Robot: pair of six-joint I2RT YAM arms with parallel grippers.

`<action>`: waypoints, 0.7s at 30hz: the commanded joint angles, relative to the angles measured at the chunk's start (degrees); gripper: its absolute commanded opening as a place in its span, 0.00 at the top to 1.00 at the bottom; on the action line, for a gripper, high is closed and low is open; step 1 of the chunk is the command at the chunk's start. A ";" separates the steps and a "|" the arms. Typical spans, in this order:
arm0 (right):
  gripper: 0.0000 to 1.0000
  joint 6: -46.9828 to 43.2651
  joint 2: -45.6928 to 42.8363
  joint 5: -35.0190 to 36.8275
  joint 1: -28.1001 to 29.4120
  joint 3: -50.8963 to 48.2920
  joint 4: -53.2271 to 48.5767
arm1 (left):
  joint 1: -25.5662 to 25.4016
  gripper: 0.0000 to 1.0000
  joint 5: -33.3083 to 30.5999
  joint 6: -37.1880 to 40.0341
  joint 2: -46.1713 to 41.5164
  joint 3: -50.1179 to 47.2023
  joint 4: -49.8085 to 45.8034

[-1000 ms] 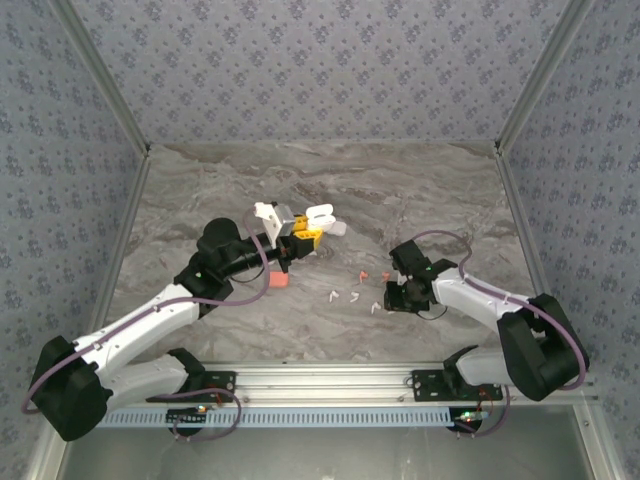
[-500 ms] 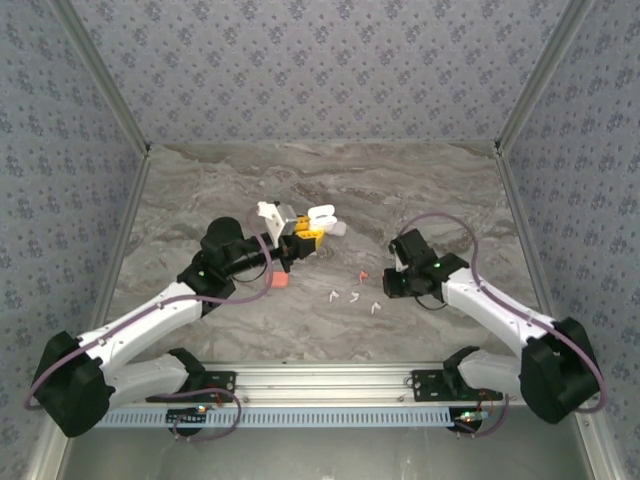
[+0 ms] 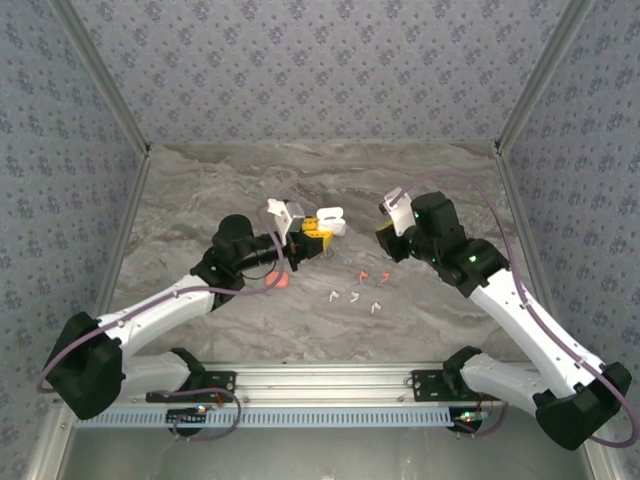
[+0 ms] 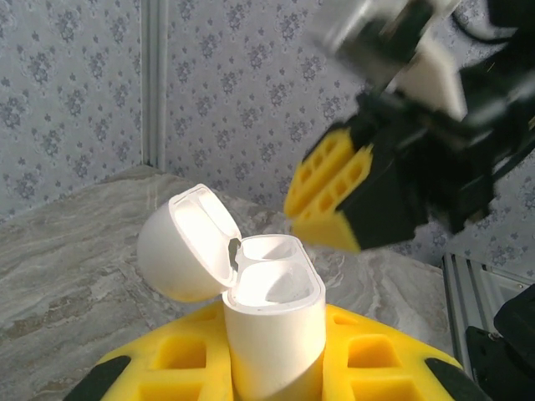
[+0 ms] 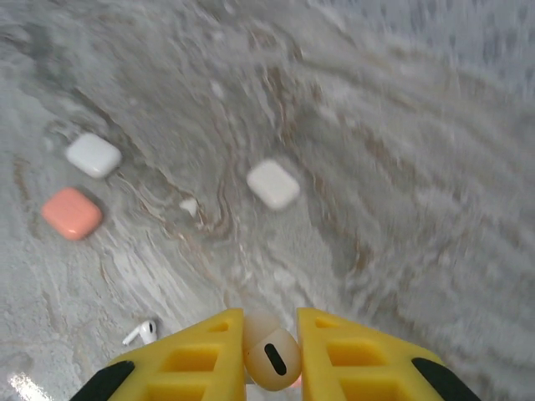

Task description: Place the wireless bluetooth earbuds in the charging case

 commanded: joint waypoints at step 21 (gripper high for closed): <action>0.78 -20.55 8.98 -5.27 7.74 15.56 0.60 | -1.46 0.97 3.18 -0.84 1.87 2.92 2.91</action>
